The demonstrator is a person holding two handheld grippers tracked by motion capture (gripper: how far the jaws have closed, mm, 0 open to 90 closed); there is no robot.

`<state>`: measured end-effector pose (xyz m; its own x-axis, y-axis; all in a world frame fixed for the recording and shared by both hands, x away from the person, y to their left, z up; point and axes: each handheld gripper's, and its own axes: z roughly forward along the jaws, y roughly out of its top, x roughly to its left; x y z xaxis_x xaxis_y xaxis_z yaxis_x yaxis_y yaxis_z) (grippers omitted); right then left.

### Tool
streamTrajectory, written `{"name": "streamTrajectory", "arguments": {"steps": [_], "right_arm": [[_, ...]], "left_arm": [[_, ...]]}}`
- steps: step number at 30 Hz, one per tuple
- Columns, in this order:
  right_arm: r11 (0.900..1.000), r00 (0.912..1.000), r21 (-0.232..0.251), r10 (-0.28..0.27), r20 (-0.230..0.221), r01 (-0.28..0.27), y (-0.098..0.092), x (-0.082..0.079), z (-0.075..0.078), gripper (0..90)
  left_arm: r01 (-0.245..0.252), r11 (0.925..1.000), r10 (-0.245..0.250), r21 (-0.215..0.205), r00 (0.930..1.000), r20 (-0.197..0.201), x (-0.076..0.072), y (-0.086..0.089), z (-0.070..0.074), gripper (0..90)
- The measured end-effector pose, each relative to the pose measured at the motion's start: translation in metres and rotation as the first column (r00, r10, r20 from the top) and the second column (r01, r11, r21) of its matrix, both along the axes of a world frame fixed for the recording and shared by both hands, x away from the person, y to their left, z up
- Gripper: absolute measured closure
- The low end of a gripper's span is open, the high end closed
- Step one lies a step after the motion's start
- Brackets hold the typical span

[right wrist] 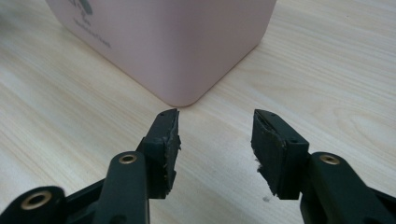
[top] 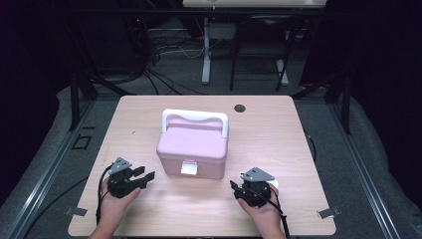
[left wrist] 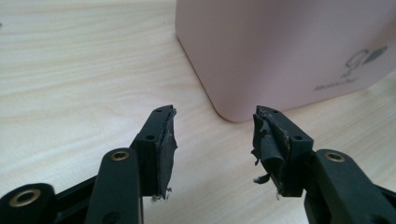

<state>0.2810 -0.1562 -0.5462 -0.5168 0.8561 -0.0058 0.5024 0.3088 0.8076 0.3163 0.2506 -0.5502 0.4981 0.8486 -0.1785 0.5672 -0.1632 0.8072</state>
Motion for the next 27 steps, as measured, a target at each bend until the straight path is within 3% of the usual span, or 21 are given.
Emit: {"name": "streamTrajectory", "arguments": {"steps": [6,9,17,21,27], "right_arm": [[0.999,0.9999,0.040,-0.009,-0.007,0.009,-0.003,0.006,0.006,56.2],[0.998,0.9995,0.057,-0.022,-0.024,0.024,-0.005,0.010,0.009,56.0],[0.999,0.9992,0.038,-0.034,-0.023,0.035,-0.002,0.017,0.014,65.2],[0.998,0.9989,0.047,-0.038,-0.026,0.040,0.000,0.026,0.017,69.7],[0.997,0.9988,0.060,-0.042,-0.026,0.043,0.005,0.033,0.018,73.0]], "left_arm": [[-0.005,0.9997,0.005,-0.023,0.9999,0.011,0.007,0.001,0.009,55.1],[-0.005,0.9997,0.005,-0.025,1.0000,-0.005,0.011,-0.001,0.010,59.1],[-0.019,0.9987,0.019,-0.047,0.9998,0.001,0.020,-0.006,0.020,65.5],[-0.028,0.9987,0.027,-0.043,0.9995,-0.014,0.028,-0.010,0.019,74.3],[-0.017,0.9986,0.016,-0.049,0.9998,-0.012,0.038,-0.020,0.017,80.0]]}}
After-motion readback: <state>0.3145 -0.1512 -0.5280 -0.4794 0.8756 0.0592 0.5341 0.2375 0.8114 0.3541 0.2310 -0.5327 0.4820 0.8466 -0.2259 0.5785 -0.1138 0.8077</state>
